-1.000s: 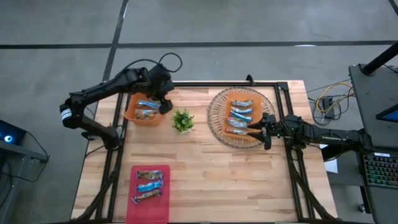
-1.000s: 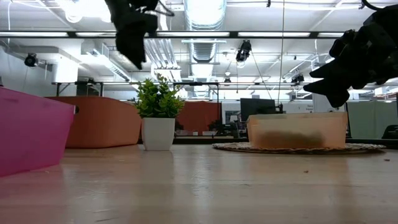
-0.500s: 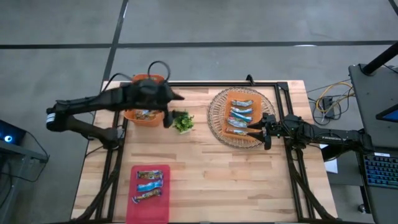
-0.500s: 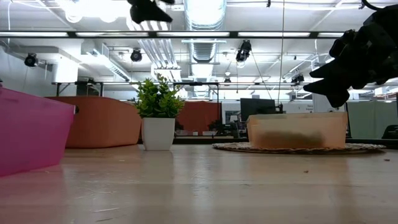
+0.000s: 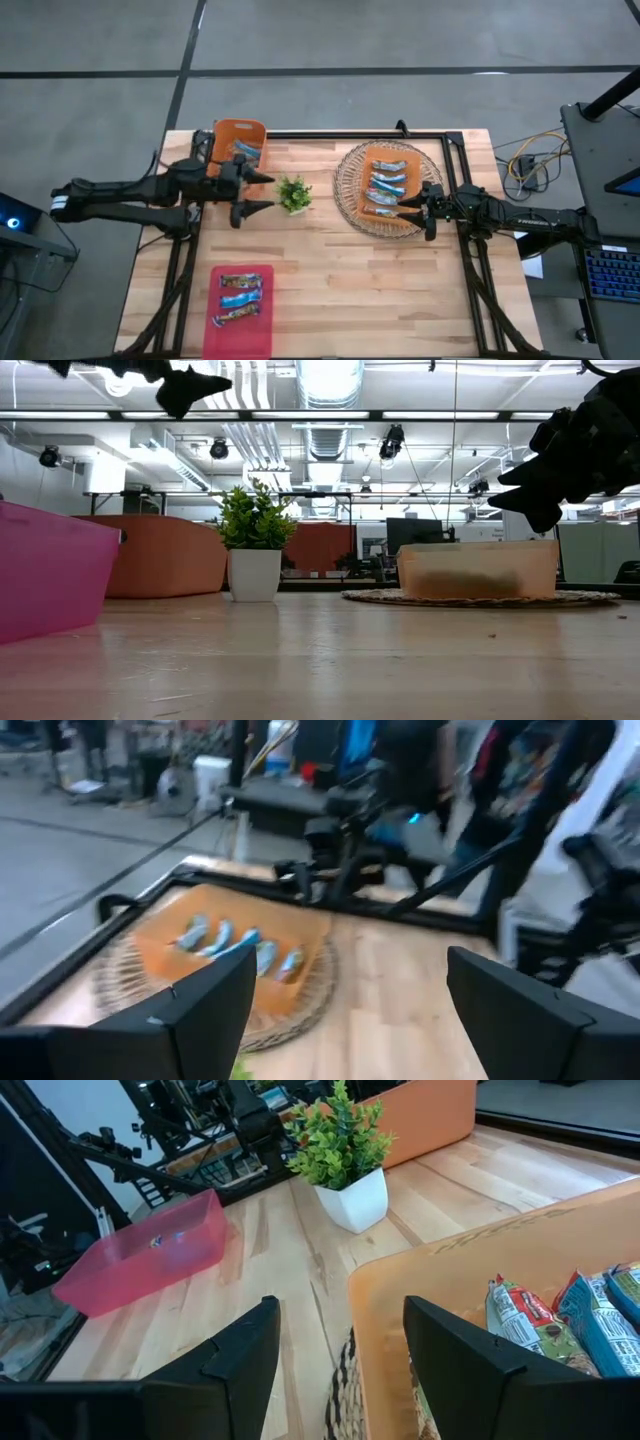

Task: Pick and place Granola Bars by type
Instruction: Return to Home Position

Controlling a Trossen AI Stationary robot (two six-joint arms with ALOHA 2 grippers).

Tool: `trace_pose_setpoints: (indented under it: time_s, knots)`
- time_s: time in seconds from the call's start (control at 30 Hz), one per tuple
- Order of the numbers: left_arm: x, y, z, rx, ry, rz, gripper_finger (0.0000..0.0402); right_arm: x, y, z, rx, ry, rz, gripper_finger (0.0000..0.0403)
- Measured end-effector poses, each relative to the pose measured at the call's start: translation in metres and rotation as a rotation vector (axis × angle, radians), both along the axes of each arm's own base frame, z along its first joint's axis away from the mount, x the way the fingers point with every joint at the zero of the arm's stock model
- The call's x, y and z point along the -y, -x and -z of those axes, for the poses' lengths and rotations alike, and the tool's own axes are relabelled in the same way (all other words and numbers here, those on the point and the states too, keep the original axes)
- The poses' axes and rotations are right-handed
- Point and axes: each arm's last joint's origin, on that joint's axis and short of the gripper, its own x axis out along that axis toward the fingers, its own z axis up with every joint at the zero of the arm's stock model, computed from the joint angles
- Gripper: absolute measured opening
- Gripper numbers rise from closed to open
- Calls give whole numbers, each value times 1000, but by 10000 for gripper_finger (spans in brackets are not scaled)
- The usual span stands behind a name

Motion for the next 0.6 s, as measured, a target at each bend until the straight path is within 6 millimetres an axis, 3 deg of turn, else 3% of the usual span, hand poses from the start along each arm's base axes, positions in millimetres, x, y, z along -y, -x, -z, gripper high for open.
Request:
trace_pose_setpoints:
  time_s: [0.2,0.6]
  knots:
    - [5,22,32,139,59,78,307,0,0,0,0,0,0,203]
    - [14,54,80,204,139,58,307,0,0,0,0,0,0,203]
